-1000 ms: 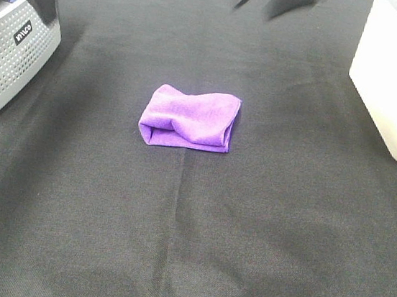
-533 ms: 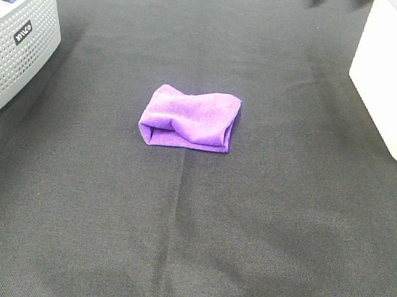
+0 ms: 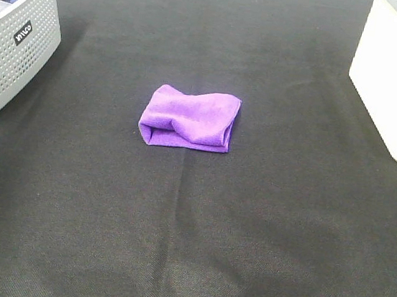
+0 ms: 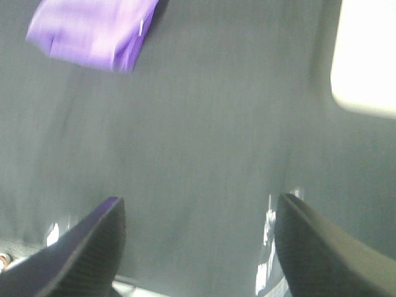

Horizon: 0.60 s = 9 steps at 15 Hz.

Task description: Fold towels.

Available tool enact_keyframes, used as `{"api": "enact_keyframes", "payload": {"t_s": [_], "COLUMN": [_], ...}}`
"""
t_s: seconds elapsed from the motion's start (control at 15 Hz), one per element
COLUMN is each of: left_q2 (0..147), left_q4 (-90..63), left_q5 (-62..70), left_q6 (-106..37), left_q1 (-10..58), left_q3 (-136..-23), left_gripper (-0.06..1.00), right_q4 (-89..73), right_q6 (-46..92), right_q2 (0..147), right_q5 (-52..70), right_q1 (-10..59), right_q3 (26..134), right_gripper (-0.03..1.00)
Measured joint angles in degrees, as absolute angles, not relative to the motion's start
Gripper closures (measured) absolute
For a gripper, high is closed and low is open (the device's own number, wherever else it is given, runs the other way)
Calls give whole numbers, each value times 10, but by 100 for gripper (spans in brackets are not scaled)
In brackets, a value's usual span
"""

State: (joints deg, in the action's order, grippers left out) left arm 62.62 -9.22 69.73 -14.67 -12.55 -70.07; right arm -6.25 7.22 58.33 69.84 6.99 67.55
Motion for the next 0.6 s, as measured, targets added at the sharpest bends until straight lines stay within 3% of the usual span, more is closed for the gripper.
{"api": "enact_keyframes", "payload": {"t_s": [0.33,0.6], "left_q2": [268,30], "left_q4": [-99,-99], "left_q5": [699,701], "left_q6": [-147,-119], "left_q1": [-125,-125], "left_q3": [-467,-376], "left_gripper": [13,13], "right_q4": [-62,-62], "right_q6": [64,64], "right_q2": [297,71], "right_q5": [700,689], "right_q1": [70,70], "right_q3": [443,333], "right_gripper": [31,31]}}
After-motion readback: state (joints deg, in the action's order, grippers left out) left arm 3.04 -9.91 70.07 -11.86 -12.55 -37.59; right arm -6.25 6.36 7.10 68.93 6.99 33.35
